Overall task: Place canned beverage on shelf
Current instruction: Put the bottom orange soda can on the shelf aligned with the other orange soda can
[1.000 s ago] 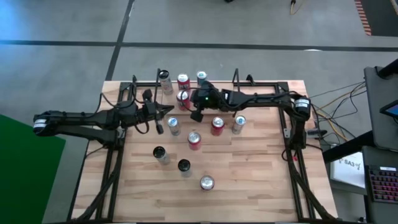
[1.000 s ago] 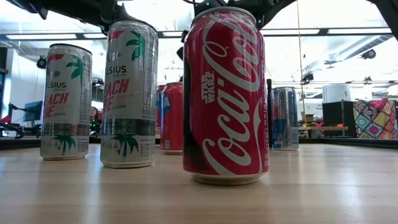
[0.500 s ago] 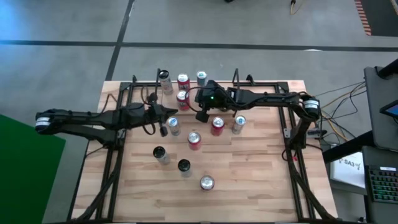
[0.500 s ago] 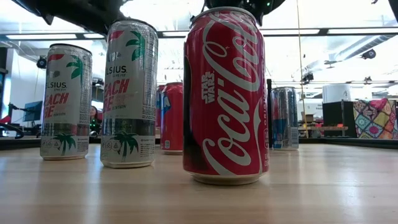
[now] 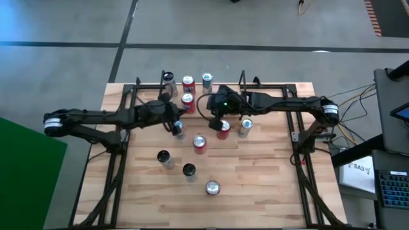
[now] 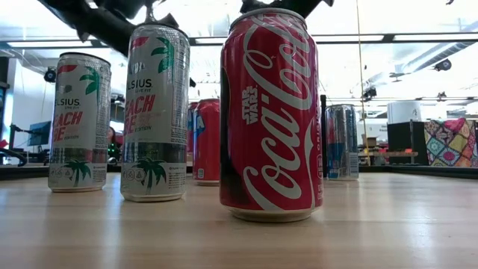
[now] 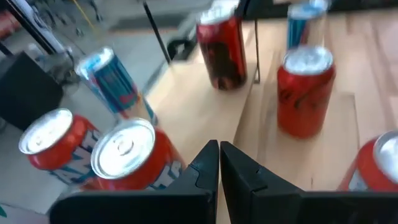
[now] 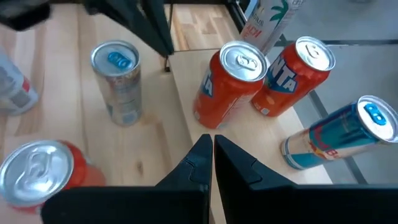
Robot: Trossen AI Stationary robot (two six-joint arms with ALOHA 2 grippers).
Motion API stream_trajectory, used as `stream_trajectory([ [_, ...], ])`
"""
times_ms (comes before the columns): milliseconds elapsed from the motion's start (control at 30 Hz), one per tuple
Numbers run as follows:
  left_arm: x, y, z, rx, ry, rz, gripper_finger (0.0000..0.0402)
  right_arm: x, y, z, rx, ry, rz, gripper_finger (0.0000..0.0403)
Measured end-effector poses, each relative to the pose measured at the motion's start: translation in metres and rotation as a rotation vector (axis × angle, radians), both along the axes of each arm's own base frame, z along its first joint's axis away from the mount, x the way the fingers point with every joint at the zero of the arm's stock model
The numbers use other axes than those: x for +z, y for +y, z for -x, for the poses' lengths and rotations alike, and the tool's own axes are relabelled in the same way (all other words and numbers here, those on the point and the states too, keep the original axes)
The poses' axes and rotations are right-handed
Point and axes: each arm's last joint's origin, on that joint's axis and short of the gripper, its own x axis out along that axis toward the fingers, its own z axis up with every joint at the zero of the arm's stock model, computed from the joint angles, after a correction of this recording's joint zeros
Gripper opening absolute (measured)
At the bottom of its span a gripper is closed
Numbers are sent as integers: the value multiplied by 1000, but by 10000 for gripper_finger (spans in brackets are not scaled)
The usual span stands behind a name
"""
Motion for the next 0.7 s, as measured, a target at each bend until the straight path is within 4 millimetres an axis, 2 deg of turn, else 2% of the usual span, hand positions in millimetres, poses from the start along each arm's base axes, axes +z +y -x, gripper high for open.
stream_trajectory([
  [433, -3, 10, -5, -16, 177, -25, 0, -3, 2, 7, 4, 60, -5, 9],
  [700, -4, 25, -4, -53, 165, 2, 0, -7, 2, 11, 0, 102, -18, 9],
])
